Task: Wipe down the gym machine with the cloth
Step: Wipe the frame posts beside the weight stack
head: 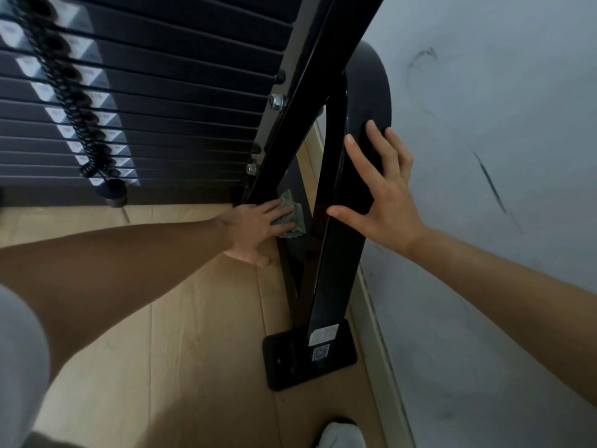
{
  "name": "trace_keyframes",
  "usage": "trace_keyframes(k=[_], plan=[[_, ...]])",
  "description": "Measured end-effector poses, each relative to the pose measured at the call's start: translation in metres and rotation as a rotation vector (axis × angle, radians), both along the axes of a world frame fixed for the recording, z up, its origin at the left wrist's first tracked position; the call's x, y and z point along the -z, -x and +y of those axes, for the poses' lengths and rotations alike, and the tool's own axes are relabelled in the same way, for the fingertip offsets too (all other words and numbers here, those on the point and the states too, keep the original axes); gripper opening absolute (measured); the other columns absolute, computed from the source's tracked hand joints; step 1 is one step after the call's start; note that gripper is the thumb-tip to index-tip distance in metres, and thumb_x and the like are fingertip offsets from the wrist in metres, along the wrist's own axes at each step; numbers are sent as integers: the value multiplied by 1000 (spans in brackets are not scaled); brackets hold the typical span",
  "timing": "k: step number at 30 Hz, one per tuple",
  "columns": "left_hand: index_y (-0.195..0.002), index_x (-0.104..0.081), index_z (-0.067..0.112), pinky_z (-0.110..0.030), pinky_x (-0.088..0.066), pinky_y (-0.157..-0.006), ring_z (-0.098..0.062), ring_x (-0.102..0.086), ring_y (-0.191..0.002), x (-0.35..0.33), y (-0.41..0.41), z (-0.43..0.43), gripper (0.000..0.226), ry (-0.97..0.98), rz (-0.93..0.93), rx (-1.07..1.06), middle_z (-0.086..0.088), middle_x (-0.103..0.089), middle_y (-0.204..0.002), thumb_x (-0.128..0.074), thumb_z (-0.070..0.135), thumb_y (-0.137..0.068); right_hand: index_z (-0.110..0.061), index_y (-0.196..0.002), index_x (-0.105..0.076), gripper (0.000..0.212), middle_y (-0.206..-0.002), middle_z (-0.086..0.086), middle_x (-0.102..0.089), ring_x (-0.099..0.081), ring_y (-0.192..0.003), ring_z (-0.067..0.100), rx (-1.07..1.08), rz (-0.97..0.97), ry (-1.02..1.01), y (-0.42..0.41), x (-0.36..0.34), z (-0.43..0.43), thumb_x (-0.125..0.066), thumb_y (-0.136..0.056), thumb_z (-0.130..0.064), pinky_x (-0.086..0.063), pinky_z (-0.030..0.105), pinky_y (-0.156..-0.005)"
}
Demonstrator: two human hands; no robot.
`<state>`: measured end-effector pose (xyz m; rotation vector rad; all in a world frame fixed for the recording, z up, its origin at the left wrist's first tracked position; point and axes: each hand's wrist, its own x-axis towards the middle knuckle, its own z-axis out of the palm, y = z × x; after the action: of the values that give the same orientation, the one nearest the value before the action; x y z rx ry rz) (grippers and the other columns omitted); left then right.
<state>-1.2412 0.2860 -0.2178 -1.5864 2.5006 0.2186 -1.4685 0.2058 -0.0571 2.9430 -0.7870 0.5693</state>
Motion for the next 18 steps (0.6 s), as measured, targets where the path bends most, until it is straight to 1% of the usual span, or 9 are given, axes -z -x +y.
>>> trace_keyframes(k=[2,6,9,13,16,18], plan=[[-162,2,28,-45,-31,-119,-28,10,-156,3,3,5,97,1,21,40,-5,16,-169,-38,76,-88,-13,-156,-34,92,-163,20,-18,-8,-150,42,0,3,-4,0,0,0,-66,-86,-64,-6,40,-126],[-162,-3,26,-43,-21,-125,-29,8,-156,6,10,16,93,6,30,132,-8,11,-169,-32,77,-90,-13,-156,-34,92,-163,20,-18,-9,-150,44,-2,-7,-4,0,0,0,-67,-86,-64,-5,38,-126],[-162,-8,30,-44,-22,-124,-26,5,-157,3,8,16,84,12,63,157,-5,7,-170,-26,76,-94,-14,-156,-34,91,-164,19,-17,-9,-150,43,-1,-13,-11,0,1,0,-66,-86,-63,-4,37,-126],[-160,-17,37,-42,-28,-121,-20,-3,-157,-6,1,7,72,4,124,85,2,-2,-171,-24,72,-97,-15,-156,-33,91,-164,17,-17,-8,-151,42,-3,-18,-19,0,1,0,-66,-86,-64,-3,35,-125],[-160,-20,36,-41,-32,-118,-20,-5,-157,-9,1,0,68,-1,122,7,1,-5,-171,-28,67,-99,-15,-156,-34,91,-165,17,-17,-8,-151,42,-4,-25,-27,0,0,1,-68,-86,-62,-2,32,-125],[-160,-19,34,-41,-32,-117,-21,-4,-157,-13,5,-1,65,0,101,-20,0,-4,-171,-30,62,-102,-14,-156,-35,91,-164,17,-18,-8,-151,42,-5,-32,-28,0,0,1,-68,-85,-62,-2,31,-125]])
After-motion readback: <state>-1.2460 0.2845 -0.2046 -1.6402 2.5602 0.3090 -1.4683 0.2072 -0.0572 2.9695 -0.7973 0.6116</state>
